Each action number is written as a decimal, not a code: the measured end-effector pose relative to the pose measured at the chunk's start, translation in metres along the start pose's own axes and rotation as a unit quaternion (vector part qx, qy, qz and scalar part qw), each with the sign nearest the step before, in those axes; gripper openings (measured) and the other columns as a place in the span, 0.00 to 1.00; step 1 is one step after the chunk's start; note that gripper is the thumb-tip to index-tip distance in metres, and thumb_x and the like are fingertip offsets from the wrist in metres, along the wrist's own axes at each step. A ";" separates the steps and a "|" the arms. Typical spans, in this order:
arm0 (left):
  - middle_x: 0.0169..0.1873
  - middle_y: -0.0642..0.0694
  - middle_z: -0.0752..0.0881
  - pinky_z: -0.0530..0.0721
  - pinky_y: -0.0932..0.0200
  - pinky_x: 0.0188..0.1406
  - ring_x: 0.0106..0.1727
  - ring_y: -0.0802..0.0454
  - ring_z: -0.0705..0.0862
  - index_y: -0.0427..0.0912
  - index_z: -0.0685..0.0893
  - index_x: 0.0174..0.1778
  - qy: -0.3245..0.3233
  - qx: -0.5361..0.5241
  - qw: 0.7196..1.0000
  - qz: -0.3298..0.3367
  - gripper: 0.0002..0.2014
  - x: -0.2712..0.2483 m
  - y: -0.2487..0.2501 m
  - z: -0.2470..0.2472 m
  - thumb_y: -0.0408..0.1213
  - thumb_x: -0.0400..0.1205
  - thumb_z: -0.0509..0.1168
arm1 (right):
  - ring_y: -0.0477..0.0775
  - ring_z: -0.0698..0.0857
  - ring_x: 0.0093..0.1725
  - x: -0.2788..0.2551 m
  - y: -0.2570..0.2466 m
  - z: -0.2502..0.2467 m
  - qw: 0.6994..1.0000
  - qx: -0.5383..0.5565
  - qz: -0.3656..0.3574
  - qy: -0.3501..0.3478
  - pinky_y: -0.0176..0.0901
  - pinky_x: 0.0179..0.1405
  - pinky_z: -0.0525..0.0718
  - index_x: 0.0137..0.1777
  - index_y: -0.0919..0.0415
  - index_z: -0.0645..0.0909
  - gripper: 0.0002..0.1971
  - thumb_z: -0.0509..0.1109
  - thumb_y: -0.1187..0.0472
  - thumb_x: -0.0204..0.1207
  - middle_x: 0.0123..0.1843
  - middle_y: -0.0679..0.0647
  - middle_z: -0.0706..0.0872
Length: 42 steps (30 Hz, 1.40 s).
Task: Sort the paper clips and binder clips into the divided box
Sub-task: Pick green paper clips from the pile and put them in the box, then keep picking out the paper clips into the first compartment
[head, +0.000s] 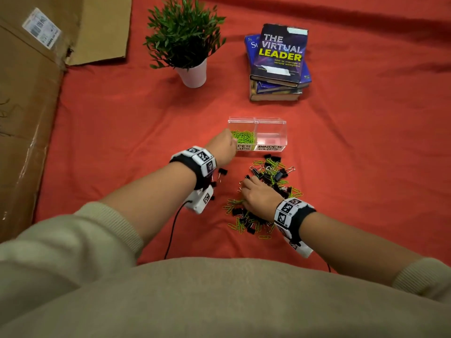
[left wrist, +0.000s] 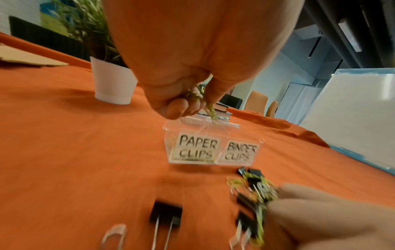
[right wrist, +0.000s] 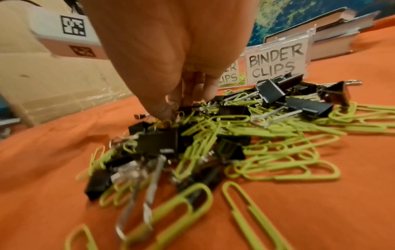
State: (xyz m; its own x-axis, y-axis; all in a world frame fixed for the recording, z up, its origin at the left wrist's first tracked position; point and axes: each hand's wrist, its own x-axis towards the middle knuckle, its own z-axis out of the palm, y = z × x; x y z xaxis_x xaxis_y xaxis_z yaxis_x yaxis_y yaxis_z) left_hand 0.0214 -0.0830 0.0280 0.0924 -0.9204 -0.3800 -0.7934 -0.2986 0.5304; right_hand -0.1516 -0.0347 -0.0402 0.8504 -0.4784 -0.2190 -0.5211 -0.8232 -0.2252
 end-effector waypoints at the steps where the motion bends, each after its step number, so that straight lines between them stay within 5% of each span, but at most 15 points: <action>1: 0.49 0.34 0.81 0.72 0.55 0.43 0.47 0.41 0.79 0.29 0.74 0.58 0.003 0.013 1.000 -0.003 0.14 0.010 0.003 -0.002 0.36 0.88 0.50 | 0.61 0.79 0.48 0.001 0.001 -0.003 0.999 0.032 0.018 0.012 0.52 0.48 0.83 0.40 0.66 0.82 0.08 0.74 0.61 0.68 0.46 0.60 0.82; 3: 0.58 0.31 0.81 0.72 0.54 0.47 0.57 0.36 0.80 0.26 0.71 0.66 0.003 0.045 0.999 -0.013 0.17 0.028 0.009 -0.003 0.36 0.88 0.52 | 0.57 0.74 0.53 0.002 0.004 -0.017 0.987 0.144 0.078 0.000 0.48 0.54 0.76 0.45 0.63 0.81 0.07 0.68 0.59 0.76 0.49 0.57 0.79; 7: 0.62 0.33 0.80 0.73 0.54 0.49 0.62 0.37 0.80 0.30 0.73 0.65 -0.009 0.117 0.993 -0.005 0.13 0.050 0.014 0.000 0.33 0.87 0.55 | 0.52 0.82 0.39 0.006 0.021 -0.049 0.924 0.328 0.197 -0.029 0.40 0.35 0.78 0.46 0.59 0.79 0.05 0.66 0.58 0.80 0.40 0.52 0.83; 14: 0.60 0.31 0.83 0.80 0.44 0.64 0.64 0.35 0.81 0.30 0.80 0.59 -0.050 0.170 0.984 0.025 0.11 0.063 0.007 0.010 0.30 0.83 0.61 | 0.51 0.82 0.34 0.033 0.063 -0.092 0.872 0.385 0.295 0.069 0.41 0.31 0.80 0.41 0.60 0.80 0.05 0.69 0.61 0.77 0.38 0.57 0.87; 17: 0.64 0.32 0.80 0.78 0.46 0.66 0.68 0.37 0.79 0.32 0.79 0.64 -0.020 0.141 0.989 0.035 0.15 0.055 0.002 0.007 0.32 0.82 0.63 | 0.53 0.80 0.35 0.060 0.073 -0.101 0.893 0.319 0.306 0.084 0.41 0.32 0.78 0.41 0.62 0.81 0.05 0.69 0.62 0.77 0.35 0.55 0.84; 21: 0.57 0.37 0.83 0.78 0.51 0.61 0.61 0.40 0.80 0.36 0.82 0.55 0.046 0.069 0.994 0.066 0.10 0.022 -0.010 0.007 0.30 0.79 0.63 | 0.56 0.82 0.39 0.090 0.071 -0.103 0.919 0.228 0.312 0.078 0.40 0.40 0.78 0.46 0.66 0.84 0.06 0.68 0.64 0.75 0.41 0.61 0.88; 26: 0.52 0.40 0.88 0.78 0.59 0.50 0.54 0.43 0.85 0.41 0.85 0.51 -0.059 0.045 0.996 0.053 0.11 -0.034 -0.030 0.032 0.29 0.79 0.61 | 0.61 0.84 0.57 0.091 0.057 -0.097 0.946 0.187 0.258 0.060 0.45 0.56 0.80 0.59 0.65 0.84 0.13 0.68 0.63 0.76 0.59 0.63 0.85; 28: 0.52 0.41 0.86 0.77 0.58 0.49 0.54 0.43 0.84 0.40 0.85 0.51 -0.091 0.070 0.991 0.070 0.09 -0.053 -0.040 0.047 0.30 0.78 0.62 | 0.58 0.84 0.55 0.076 0.045 -0.088 0.957 0.185 0.213 0.061 0.47 0.57 0.82 0.58 0.62 0.84 0.12 0.68 0.63 0.76 0.58 0.60 0.84; 31: 0.56 0.43 0.80 0.77 0.55 0.53 0.57 0.44 0.81 0.41 0.82 0.56 -0.103 0.082 0.989 0.071 0.11 -0.072 -0.051 0.069 0.35 0.79 0.66 | 0.49 0.81 0.49 0.044 0.022 -0.068 0.971 0.195 0.133 -0.027 0.45 0.57 0.84 0.55 0.58 0.85 0.09 0.67 0.63 0.77 0.50 0.51 0.83; 36: 0.56 0.40 0.77 0.78 0.50 0.57 0.58 0.41 0.80 0.39 0.82 0.58 -0.098 0.100 0.988 0.067 0.11 -0.072 -0.058 0.080 0.35 0.80 0.64 | 0.57 0.71 0.61 0.012 0.009 -0.029 0.980 0.123 0.097 -0.121 0.53 0.62 0.75 0.55 0.52 0.83 0.11 0.70 0.56 0.73 0.54 0.55 0.76; 42: 0.44 0.48 0.82 0.73 0.62 0.45 0.46 0.50 0.80 0.39 0.83 0.47 -0.037 -0.002 0.999 0.030 0.04 -0.064 -0.059 0.071 0.34 0.79 0.66 | 0.59 0.71 0.60 0.001 0.018 -0.022 0.982 0.120 0.147 -0.018 0.55 0.60 0.78 0.55 0.59 0.82 0.11 0.69 0.61 0.72 0.56 0.57 0.75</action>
State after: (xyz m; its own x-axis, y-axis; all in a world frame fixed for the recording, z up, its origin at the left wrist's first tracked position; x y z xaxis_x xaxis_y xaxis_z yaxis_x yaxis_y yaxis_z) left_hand 0.0191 0.0116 -0.0330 -0.0011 -0.9157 -0.4020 -0.7934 -0.2439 0.5577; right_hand -0.1585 -0.0569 -0.0240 0.6598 -0.6698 -0.3406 -0.7495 -0.5536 -0.3631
